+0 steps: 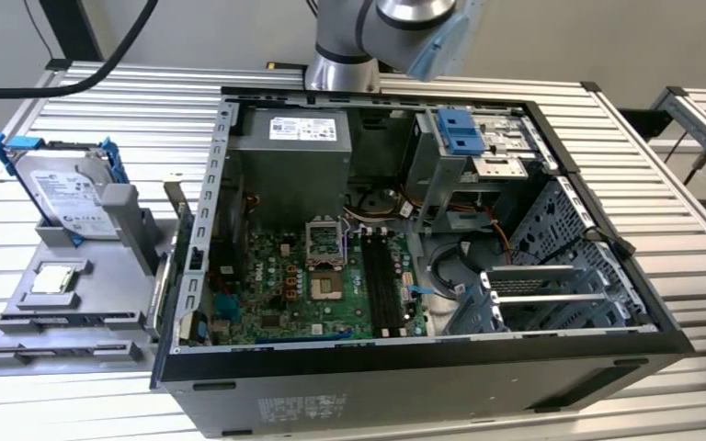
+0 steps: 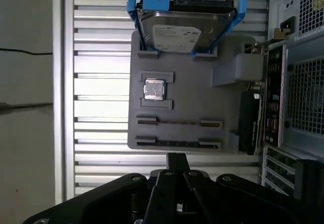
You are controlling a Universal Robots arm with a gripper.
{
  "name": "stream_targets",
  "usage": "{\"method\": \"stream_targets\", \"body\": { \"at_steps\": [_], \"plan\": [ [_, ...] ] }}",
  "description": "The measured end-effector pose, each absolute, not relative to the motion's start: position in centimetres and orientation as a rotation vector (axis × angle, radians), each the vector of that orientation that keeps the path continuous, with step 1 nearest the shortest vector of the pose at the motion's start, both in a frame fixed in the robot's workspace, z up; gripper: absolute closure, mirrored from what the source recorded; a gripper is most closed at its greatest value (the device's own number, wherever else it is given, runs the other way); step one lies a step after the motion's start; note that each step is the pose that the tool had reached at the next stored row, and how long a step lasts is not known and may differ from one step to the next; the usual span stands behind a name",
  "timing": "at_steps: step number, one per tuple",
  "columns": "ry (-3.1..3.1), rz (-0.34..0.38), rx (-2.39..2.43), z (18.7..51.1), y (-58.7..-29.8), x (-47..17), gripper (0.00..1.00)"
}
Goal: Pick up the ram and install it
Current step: 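Reach for the ram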
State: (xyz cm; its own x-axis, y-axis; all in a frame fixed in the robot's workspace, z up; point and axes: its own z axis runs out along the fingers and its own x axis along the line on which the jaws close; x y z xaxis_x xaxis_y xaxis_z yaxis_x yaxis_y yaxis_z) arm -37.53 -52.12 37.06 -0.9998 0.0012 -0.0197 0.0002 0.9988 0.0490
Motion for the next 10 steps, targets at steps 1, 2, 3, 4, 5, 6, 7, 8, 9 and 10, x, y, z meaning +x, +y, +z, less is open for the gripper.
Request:
{"method": "stream_targets", "body": {
  "at_steps": [1,2,3,4,5,6,7,8,9,10],
  "plan": [
    [3.121,0.076,0.001,37.04,-52.4,-37.53,1.0],
    [3.121,0.076,0.001,37.01,-52.68,-37.52,1.0],
    [3.121,0.076,0.001,36.99,-52.92,-37.52,1.0],
    [3.121,0.077,0.001,36.97,-53.06,-37.52,1.0],
    [3.121,0.077,0.001,36.96,-53.06,-37.52,1.0],
    [3.121,0.077,0.002,36.96,-53.06,-37.53,1.0],
    [3.121,0.076,0.002,36.97,-53.06,-37.52,1.0],
    [3.121,0.076,0.002,36.97,-53.06,-37.52,1.0],
    [3.121,0.076,0.002,36.97,-53.06,-37.52,1.0],
    [3.121,0.076,0.002,36.96,-53.06,-37.52,1.0]
  ]
}}
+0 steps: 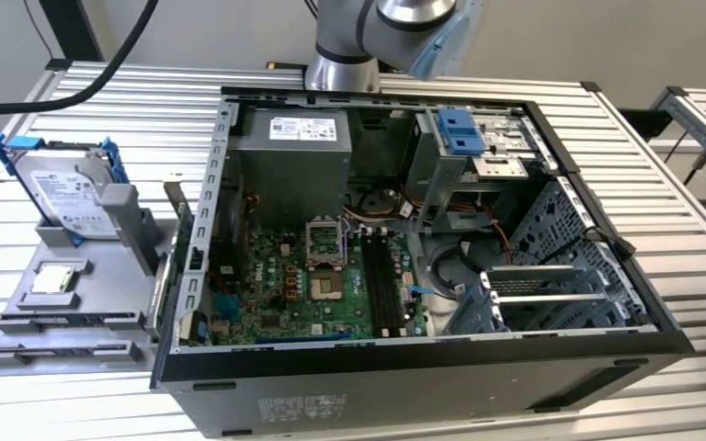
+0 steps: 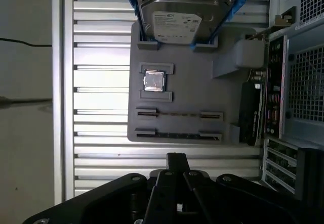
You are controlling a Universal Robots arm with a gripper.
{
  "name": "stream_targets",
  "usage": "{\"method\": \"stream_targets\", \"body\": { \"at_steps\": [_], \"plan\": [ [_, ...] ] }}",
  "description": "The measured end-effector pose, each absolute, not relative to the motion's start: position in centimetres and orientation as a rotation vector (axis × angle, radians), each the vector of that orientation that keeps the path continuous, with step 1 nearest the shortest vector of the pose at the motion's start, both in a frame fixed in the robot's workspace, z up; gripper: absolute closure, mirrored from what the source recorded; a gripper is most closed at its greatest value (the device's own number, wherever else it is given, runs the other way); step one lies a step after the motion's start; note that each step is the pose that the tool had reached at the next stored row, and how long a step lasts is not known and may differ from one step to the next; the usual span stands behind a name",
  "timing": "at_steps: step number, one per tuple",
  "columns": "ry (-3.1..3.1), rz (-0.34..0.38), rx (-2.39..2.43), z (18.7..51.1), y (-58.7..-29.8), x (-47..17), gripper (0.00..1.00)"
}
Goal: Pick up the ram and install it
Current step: 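Reach for the ram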
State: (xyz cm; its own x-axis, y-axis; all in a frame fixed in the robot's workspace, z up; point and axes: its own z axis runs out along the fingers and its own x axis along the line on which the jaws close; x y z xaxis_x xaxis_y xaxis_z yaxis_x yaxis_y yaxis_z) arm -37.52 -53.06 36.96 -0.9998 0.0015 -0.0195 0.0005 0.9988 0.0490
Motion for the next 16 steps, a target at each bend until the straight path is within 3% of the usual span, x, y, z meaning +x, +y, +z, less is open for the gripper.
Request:
{"method": "stream_targets", "body": {
  "at_steps": [16],
  "plan": [
    [3.121,0.076,0.003,36.97,-53.06,-37.55,1.0]
  ]
}}
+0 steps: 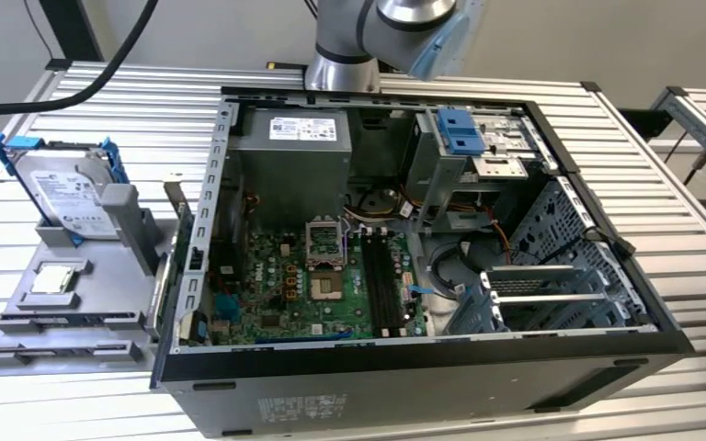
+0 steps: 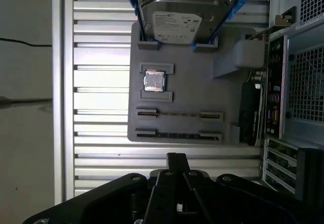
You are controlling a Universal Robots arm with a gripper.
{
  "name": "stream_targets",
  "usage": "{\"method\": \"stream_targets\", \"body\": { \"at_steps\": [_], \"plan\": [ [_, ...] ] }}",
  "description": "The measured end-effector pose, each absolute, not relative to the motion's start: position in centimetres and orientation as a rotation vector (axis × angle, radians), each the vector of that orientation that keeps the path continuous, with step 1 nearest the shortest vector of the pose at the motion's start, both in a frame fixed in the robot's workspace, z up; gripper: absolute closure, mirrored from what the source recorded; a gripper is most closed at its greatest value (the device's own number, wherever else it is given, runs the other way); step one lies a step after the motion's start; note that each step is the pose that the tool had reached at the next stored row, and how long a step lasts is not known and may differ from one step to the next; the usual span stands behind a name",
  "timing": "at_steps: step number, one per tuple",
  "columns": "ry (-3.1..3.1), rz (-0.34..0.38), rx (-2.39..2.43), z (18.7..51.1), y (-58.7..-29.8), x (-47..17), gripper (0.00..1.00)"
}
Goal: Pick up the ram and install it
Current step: 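Reach for the ram, then pick up the ram and move it above insertion slot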
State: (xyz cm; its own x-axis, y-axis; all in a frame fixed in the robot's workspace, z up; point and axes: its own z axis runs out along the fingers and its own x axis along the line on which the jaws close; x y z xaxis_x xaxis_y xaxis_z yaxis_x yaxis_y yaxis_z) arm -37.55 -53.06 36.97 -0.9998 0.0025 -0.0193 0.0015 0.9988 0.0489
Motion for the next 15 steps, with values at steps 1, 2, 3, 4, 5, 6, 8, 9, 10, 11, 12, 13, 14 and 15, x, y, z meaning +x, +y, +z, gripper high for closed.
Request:
{"method": "stream_targets", "body": {
  "at_steps": [1,2,3,4,5,6,8,9,10,11,12,13,14,15],
  "plan": [
    [3.121,0.076,0.011,36.97,-53.06,-37.55,1.0],
    [3.121,0.076,0.021,36.97,-53.07,-37.55,1.0],
    [3.121,0.075,0.03,36.97,-53.06,-37.55,1.0],
    [3.121,0.076,0.033,36.96,-53.06,-37.55,1.0],
    [3.121,0.075,0.034,36.96,-53.06,-37.55,1.0],
    [3.121,0.075,0.035,36.96,-53.06,-37.55,1.0],
    [3.121,0.075,0.038,36.96,-53.06,-37.55,1.0],
    [3.12,0.075,0.039,36.96,-53.07,-37.55,1.0],
    [3.12,0.075,0.04,36.96,-53.07,-37.55,1.0],
    [3.12,0.075,0.041,36.96,-53.06,-37.55,1.0],
    [3.12,0.075,0.039,36.96,-53.06,-37.55,1.0],
    [3.121,0.075,0.031,36.96,-53.06,-37.56,1.0],
    [3.121,0.076,0.01,36.97,-53.06,-37.58,1.0],
    [3.122,0.076,-0.016,36.97,-53.06,-37.59,1.0]
  ]
}}
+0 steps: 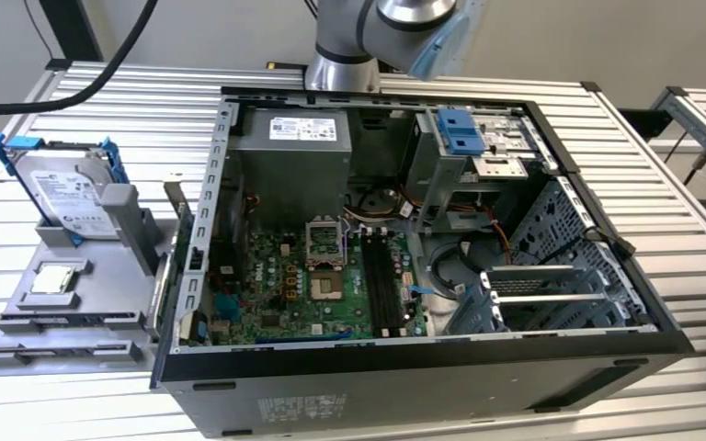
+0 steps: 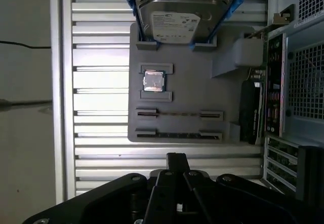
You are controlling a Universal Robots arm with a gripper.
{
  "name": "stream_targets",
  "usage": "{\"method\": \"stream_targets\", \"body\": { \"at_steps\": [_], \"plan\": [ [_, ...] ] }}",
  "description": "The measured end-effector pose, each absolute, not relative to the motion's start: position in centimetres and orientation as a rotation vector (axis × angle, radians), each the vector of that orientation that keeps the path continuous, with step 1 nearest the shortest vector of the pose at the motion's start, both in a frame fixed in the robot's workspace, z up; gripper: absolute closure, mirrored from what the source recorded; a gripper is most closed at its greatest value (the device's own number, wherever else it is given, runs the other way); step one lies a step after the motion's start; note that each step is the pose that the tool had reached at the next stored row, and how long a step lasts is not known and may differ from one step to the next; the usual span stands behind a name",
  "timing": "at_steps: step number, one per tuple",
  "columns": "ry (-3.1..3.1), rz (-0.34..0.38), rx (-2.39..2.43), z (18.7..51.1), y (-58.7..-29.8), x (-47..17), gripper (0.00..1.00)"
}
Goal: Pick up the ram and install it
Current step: 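Pick up the ram and move it above insertion slot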
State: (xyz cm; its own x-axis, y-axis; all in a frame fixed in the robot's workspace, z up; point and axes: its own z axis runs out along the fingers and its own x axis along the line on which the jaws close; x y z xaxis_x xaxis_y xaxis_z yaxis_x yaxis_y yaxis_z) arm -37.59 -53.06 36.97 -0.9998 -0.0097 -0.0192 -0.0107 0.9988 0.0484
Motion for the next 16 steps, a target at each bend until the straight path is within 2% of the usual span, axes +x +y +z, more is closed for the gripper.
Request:
{"method": "stream_targets", "body": {
  "at_steps": [16],
  "plan": [
    [3.093,0.078,-0.47,36.97,-53.06,-37.6,1.0]
  ]
}}
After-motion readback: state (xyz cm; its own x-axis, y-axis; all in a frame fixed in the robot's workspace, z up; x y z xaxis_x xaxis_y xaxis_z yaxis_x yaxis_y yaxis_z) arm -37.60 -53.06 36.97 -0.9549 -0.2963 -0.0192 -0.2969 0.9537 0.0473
